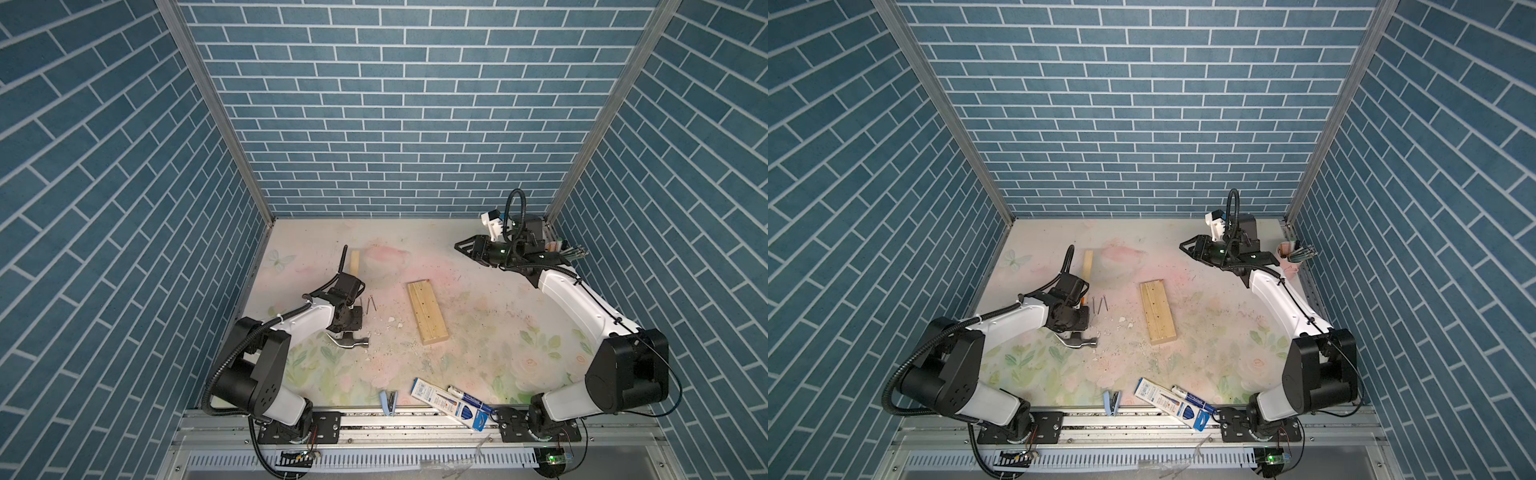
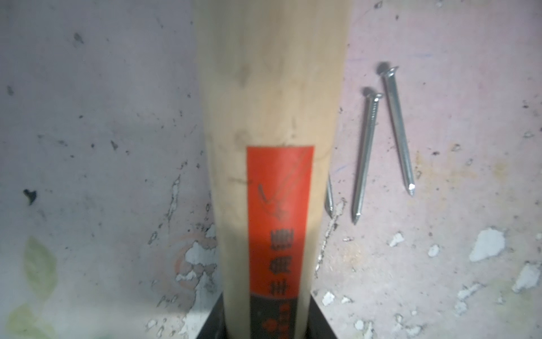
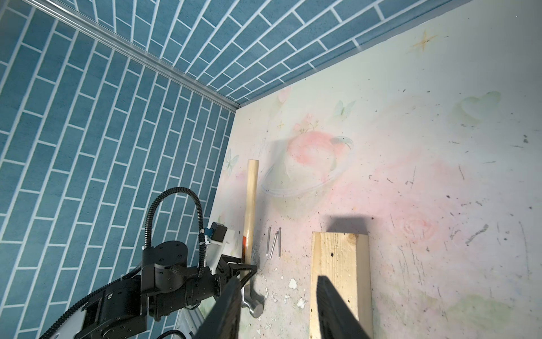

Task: Use a claw hammer to pull out a nail
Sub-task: Place the hammer at the center of the board.

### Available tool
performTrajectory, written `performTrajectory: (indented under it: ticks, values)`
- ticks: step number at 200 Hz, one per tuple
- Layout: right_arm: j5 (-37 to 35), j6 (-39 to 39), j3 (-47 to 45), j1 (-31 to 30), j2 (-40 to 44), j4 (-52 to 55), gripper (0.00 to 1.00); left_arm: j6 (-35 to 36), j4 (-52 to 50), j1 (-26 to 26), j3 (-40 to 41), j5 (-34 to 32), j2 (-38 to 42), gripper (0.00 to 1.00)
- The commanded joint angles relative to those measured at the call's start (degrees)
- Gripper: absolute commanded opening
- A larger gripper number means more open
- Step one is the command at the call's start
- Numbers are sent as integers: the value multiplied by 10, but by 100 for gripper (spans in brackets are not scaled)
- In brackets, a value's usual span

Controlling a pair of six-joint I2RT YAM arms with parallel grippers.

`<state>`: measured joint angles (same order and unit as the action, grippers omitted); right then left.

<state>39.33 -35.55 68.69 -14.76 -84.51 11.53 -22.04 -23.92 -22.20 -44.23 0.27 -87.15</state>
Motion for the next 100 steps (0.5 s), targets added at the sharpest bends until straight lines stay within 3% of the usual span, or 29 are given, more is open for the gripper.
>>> performTrajectory:
  ticks: [1,100]
  values:
    - [-11,15,-9,4,19,-9,43,-8,5,6,-8,-17,-7,0]
    - [-17,16,-25,8,23,-12,43,-13,11,14,-10,-16,-39,0]
